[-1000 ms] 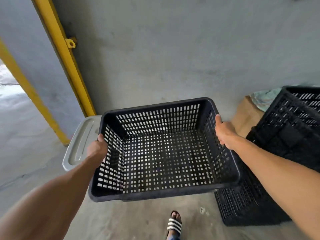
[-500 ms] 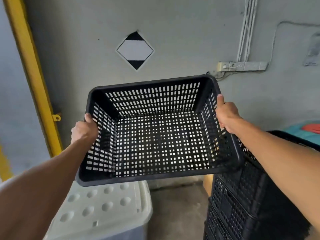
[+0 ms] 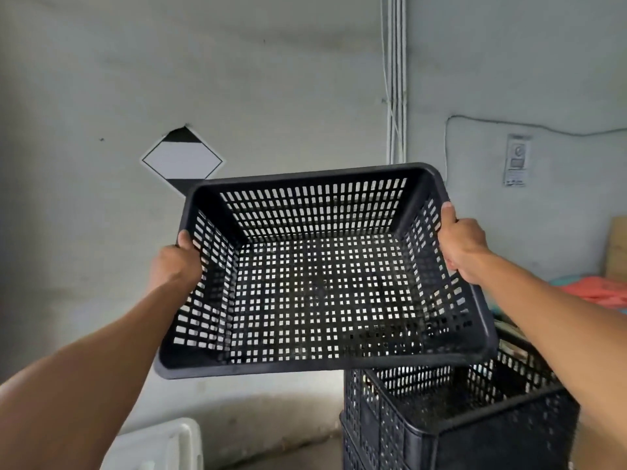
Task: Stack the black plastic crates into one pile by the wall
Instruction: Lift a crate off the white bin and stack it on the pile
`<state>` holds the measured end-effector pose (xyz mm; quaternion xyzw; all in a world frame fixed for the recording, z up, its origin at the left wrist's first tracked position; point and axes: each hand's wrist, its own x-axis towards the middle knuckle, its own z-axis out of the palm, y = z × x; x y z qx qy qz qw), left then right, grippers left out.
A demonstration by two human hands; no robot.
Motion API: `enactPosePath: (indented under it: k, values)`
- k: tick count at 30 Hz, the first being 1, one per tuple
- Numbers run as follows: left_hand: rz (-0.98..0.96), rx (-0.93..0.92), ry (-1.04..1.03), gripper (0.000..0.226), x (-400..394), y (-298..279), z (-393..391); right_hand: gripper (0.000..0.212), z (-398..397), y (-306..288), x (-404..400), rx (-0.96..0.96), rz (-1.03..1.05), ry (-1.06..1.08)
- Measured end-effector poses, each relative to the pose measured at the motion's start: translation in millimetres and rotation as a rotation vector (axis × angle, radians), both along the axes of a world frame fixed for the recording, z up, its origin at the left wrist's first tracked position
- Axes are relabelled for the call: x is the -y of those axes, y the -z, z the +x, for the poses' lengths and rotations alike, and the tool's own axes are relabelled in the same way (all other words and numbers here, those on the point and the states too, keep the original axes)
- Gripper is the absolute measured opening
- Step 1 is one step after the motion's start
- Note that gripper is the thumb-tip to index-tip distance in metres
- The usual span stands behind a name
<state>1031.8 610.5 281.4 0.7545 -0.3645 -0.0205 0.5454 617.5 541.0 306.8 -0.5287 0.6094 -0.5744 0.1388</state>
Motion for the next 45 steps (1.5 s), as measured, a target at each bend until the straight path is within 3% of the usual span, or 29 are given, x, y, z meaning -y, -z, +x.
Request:
enactPosePath:
  k: [9,22,34,45]
  values:
    - [0.048,0.088,0.017,0.076,99,-1,-109,0.069,-116,17,85,-0.01,0.046,0.053]
    - [0.034,0.112,-0.038,0.076,214,-18,-181,0.079,-185,13,220,0.021,0.074,0.041]
    - [0.035,0.097,-0.232,0.072,209,-26,-268,0.072,-253,7,263,0.022,0.151,-0.137]
    - [0.236,0.124,-0.315,0.061,185,-18,-334,0.059,-321,9,288,-0.104,0.311,-0.321]
